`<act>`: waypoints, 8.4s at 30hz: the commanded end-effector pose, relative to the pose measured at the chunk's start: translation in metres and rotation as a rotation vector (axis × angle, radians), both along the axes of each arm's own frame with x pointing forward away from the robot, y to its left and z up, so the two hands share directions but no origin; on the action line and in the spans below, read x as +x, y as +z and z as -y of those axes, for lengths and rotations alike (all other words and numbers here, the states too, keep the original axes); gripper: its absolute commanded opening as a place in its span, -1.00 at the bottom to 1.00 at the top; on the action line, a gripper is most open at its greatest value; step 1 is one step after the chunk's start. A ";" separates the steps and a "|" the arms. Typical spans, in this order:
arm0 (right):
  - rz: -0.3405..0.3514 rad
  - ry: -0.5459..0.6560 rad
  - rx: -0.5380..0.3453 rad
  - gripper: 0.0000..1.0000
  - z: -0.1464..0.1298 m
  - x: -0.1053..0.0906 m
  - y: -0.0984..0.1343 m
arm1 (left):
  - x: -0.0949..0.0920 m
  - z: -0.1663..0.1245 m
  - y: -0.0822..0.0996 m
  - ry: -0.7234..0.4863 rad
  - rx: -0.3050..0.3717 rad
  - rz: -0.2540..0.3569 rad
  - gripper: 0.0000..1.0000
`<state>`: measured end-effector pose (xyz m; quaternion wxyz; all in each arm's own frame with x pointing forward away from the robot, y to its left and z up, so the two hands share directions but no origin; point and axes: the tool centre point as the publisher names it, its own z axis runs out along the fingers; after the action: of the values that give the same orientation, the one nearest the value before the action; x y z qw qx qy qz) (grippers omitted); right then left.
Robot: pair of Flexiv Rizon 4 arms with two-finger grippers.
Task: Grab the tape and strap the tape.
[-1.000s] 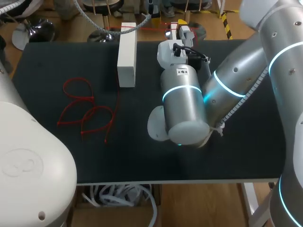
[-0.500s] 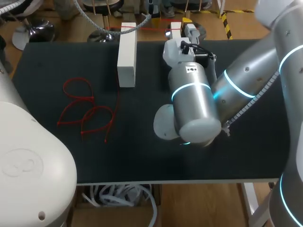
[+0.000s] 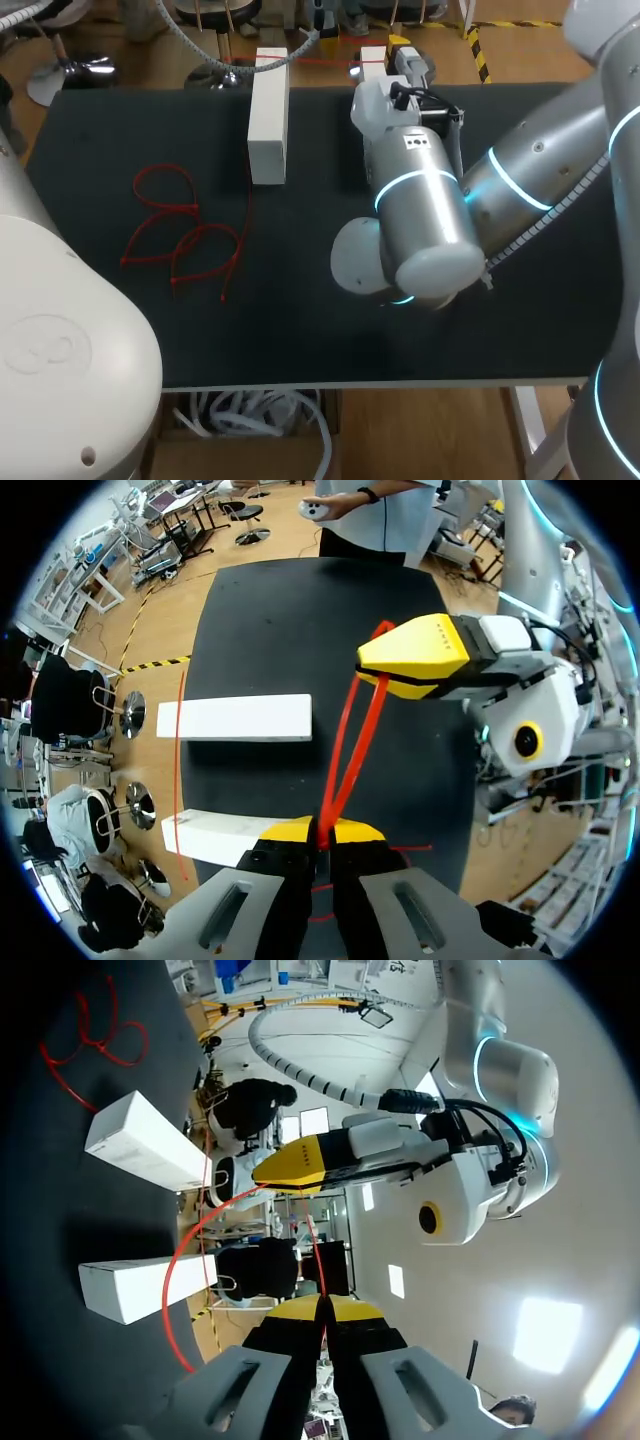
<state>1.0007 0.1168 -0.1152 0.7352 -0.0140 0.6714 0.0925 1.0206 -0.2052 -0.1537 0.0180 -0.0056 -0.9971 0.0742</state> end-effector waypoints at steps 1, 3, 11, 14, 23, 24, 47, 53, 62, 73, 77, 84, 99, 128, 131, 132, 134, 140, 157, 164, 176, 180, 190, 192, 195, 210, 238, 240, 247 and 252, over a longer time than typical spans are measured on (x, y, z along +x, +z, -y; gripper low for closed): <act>-0.032 0.003 -0.008 -1.00 0.000 0.002 0.006 | 0.001 0.001 0.001 0.000 0.004 -0.002 -1.00; -0.037 0.003 -0.014 -1.00 -0.001 0.003 0.004 | 0.001 0.001 0.001 0.000 0.004 -0.002 -1.00; -0.042 0.010 -0.024 -1.00 0.002 0.004 0.004 | 0.001 0.001 0.001 0.000 0.004 -0.002 -1.00; -0.047 0.025 -0.048 -1.00 0.005 0.005 0.004 | 0.001 0.001 0.001 0.000 0.004 -0.002 -1.00; -0.056 0.060 -0.097 -1.00 0.009 0.005 -0.002 | 0.001 0.001 0.001 0.000 0.004 -0.002 -1.00; -0.056 0.061 -0.098 -1.00 0.008 0.005 -0.002 | 0.001 0.001 0.001 0.000 0.004 -0.002 -1.00; -0.042 0.059 -0.136 -1.00 -0.003 0.007 -0.013 | 0.001 0.001 0.001 0.000 0.004 -0.002 -1.00; -0.039 0.066 -0.144 -1.00 -0.004 0.007 -0.016 | 0.001 0.001 0.001 0.000 0.004 -0.002 -1.00; -0.039 0.067 -0.141 -1.00 -0.006 0.009 -0.015 | 0.001 0.001 0.001 0.000 0.004 -0.002 -1.00; -0.048 0.076 -0.113 -1.00 -0.004 0.008 -0.007 | 0.001 0.001 0.001 0.000 0.004 -0.002 -1.00; -0.050 0.074 -0.103 -1.00 -0.005 0.010 -0.004 | 0.001 0.001 0.001 0.000 0.004 -0.002 -1.00; -0.049 0.080 -0.090 -1.00 -0.003 0.010 0.000 | 0.001 0.001 0.001 0.000 0.004 -0.002 -1.00; -0.053 0.079 -0.081 -1.00 0.002 0.016 0.004 | 0.001 0.001 0.001 0.000 0.004 -0.002 -1.00; -0.054 0.117 -0.114 -1.00 0.000 0.011 -0.005 | 0.001 0.001 0.001 0.000 0.004 -0.002 -1.00; -0.052 0.116 -0.116 -1.00 -0.001 0.011 -0.007 | 0.001 0.001 0.001 0.000 0.004 -0.002 -1.00; -0.053 0.116 -0.116 -1.00 -0.001 0.011 -0.007 | 0.001 0.001 0.001 0.000 0.004 -0.002 -1.00; -0.053 0.117 -0.114 -1.00 -0.002 0.011 -0.006 | 0.001 0.001 0.001 0.000 0.004 -0.002 -1.00; -0.052 0.118 -0.107 -1.00 -0.005 0.012 -0.004 | 0.001 0.001 0.001 0.000 0.004 -0.002 -1.00; -0.048 0.118 -0.114 -1.00 -0.010 0.013 -0.009 | 0.001 0.001 0.001 0.000 0.004 -0.002 -1.00; -0.043 0.114 -0.125 -1.00 -0.015 0.014 -0.013 | 0.001 0.001 0.001 0.000 0.004 -0.002 -1.00; -0.047 0.131 -0.123 -1.00 -0.009 0.008 -0.008 | 0.001 0.001 0.001 0.000 0.004 -0.002 -1.00; -0.049 0.129 -0.120 -1.00 -0.005 0.014 -0.008 | 0.001 0.001 0.001 0.000 0.004 -0.002 -1.00; -0.064 0.138 -0.118 -1.00 -0.008 0.016 -0.011 | 0.001 0.001 0.001 0.000 0.004 -0.002 -1.00; -0.067 0.145 -0.124 -1.00 -0.008 0.016 -0.012 | 0.001 0.001 0.001 0.000 0.004 -0.002 -1.00; -0.070 0.155 -0.129 -1.00 -0.007 0.015 -0.013 | 0.001 0.001 0.001 0.000 0.004 -0.002 -1.00; -0.081 0.159 -0.113 -1.00 -0.002 0.020 -0.008 | 0.001 0.001 0.001 0.000 0.004 -0.002 -1.00; -0.083 0.171 -0.119 -1.00 0.001 0.023 -0.012 | 0.001 0.001 0.001 0.000 0.004 -0.002 -1.00; -0.082 0.170 -0.120 -1.00 0.000 0.024 -0.012 | 0.001 0.001 0.001 0.000 0.004 -0.002 -1.00; -0.080 0.178 -0.121 -1.00 -0.002 0.019 -0.013 | 0.001 0.001 0.001 0.000 0.004 -0.002 -1.00; -0.081 0.185 -0.126 -1.00 -0.002 0.018 -0.013 | 0.001 0.001 0.001 0.000 0.004 -0.002 -1.00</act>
<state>1.0193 0.1217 -0.1313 0.6967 -0.1145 0.6984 0.1171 1.0206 -0.2052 -0.1537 0.0180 -0.0056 -0.9971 0.0742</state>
